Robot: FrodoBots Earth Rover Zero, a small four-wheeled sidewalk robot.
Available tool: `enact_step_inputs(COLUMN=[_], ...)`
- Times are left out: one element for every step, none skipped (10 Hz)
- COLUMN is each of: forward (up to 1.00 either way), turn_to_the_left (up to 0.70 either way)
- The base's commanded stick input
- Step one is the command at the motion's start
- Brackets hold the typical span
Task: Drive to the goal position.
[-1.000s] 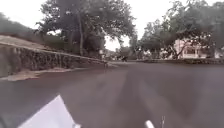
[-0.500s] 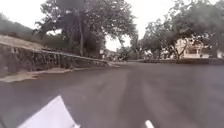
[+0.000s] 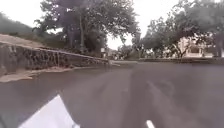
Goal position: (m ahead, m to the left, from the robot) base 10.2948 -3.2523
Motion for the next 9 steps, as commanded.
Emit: enact_step_inputs(forward=[0.50,0.50,0.50,0.50,0.50,0.50,0.50,0.50,0.50], turn_to_the_left=[0.00,0.00,0.00,0.00,0.00,0.00,-0.03,-0.23,-0.43])
